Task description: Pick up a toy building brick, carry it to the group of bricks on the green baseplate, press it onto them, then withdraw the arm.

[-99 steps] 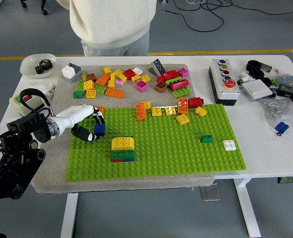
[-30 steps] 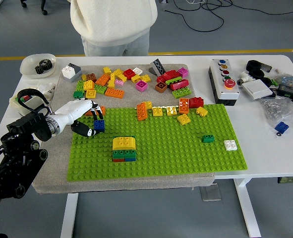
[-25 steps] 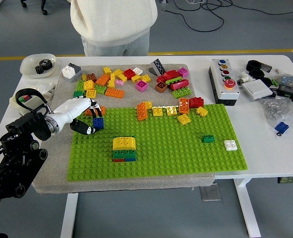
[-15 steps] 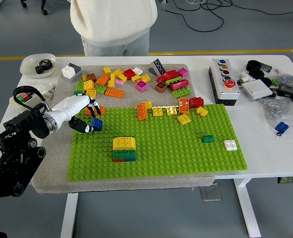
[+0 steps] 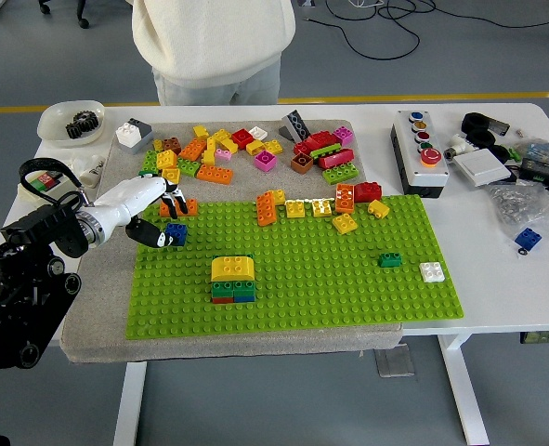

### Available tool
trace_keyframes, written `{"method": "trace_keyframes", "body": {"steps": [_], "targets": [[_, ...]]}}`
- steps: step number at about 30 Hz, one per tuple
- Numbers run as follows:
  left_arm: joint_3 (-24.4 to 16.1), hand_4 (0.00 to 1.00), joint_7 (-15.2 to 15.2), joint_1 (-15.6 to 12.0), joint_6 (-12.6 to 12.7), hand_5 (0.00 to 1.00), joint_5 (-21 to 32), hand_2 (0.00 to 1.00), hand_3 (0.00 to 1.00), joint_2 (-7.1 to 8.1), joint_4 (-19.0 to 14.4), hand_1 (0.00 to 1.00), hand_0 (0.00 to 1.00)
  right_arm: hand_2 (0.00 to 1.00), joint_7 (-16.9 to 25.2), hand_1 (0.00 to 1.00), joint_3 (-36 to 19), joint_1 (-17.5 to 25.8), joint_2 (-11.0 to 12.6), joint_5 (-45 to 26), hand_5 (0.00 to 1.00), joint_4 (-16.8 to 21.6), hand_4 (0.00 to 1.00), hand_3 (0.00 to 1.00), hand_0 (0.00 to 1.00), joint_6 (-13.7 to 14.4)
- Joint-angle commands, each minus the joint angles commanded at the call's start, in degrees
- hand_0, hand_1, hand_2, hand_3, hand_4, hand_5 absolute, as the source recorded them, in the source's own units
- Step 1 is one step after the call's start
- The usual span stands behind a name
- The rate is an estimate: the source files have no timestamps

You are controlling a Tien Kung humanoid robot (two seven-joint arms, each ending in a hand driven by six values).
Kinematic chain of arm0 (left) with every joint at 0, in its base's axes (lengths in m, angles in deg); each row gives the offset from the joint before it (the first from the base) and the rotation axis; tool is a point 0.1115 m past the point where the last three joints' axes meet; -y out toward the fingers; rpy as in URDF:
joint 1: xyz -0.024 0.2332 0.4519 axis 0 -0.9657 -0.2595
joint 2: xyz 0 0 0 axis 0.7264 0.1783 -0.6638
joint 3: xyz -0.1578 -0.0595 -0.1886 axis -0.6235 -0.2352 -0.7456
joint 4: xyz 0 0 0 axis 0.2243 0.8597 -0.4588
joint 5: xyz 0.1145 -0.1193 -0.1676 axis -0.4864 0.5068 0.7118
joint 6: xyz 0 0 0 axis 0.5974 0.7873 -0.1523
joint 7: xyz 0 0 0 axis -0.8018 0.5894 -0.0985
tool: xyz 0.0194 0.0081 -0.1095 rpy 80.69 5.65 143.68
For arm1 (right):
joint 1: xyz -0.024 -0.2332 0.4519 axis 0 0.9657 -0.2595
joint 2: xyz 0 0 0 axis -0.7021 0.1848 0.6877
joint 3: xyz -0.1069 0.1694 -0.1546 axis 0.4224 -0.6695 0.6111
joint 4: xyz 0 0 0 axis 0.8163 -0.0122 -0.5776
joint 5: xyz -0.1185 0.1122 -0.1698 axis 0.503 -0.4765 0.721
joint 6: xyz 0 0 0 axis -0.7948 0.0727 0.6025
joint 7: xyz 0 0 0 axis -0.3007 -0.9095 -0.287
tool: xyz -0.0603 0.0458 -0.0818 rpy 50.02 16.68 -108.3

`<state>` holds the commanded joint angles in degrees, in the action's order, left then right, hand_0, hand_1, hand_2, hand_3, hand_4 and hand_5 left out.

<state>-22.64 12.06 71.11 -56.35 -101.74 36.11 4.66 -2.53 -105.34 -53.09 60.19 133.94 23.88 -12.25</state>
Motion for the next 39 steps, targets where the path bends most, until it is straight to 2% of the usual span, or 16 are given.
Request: {"method": "trace_keyframes", "body": {"steps": [1, 6, 7, 18, 19, 31, 32, 39], "targets": [[0.02, 0.579, -0.18, 0.02, -0.58, 0.002, 0.0, 0.514, 0.533, 0.1, -0.16, 0.749, 0.998, 0.725, 0.02, 0.648, 0.02, -0.01, 0.01, 0.0, 0.484, 0.0, 0.896, 0.633, 0.747, 0.0], [0.2, 0.579, -1.28, 0.02, -2.17, 0.002, 0.0, 0.514, 0.533, 0.13, 0.01, 0.749, 0.998, 0.725, 0.04, 0.648, 0.2, -0.02, -0.11, 0.0, 0.484, 0.0, 0.896, 0.633, 0.747, -0.11], [0.24, 0.579, -1.34, 0.02, -2.21, 0.002, 0.0, 0.541, 0.543, 0.12, 0.06, 0.759, 0.998, 0.725, 0.04, 0.647, 0.21, -0.01, -0.12, 0.0, 0.483, 0.0, 0.896, 0.633, 0.747, -0.12], [0.27, 0.573, -2.05, 0.33, -2.85, 0.002, 0.0, 0.554, 0.548, 0.06, 0.76, 0.766, 0.998, 0.726, 0.07, 0.647, 0.0, -0.01, -0.02, 0.0, 0.483, 0.0, 0.896, 0.633, 0.747, -0.03], [0.23, 0.647, -2.14, 0.35, -3.04, 0.018, 0.0, 0.615, 0.61, 0.08, 0.7, 0.778, 0.998, 0.726, 0.07, 0.647, -0.02, -0.01, -0.02, 0.0, 0.483, 0.0, 0.896, 0.633, 0.747, -0.03], [0.25, 0.653, -2.54, 0.77, -3.4, 0.036, 0.0, 0.629, 0.63, 0.02, 1.23, 0.782, 0.998, 0.725, 0.06, 0.647, -0.07, -0.13, -0.03, 0.0, 0.482, 0.0, 0.896, 0.633, 0.747, -0.03], [0.3, 0.743, -2.57, 0.84, -3.41, 0.073, 0.0, 0.666, 0.672, -0.02, 1.33, 0.792, 0.998, 0.725, 0.06, 0.648, -0.1, -0.13, -0.02, 0.0, 0.48, 0.0, 0.895, 0.633, 0.747, -0.04], [0.62, 0.732, -2.92, 1.11, -3.25, 0.066, 0.0, 0.668, 0.662, 0.06, 2.14, 0.789, 0.998, 0.725, 0.05, 0.648, -0.15, -0.1, 0.0, 0.0, 0.48, 0.0, 0.896, 0.633, 0.747, 0.01]]}}
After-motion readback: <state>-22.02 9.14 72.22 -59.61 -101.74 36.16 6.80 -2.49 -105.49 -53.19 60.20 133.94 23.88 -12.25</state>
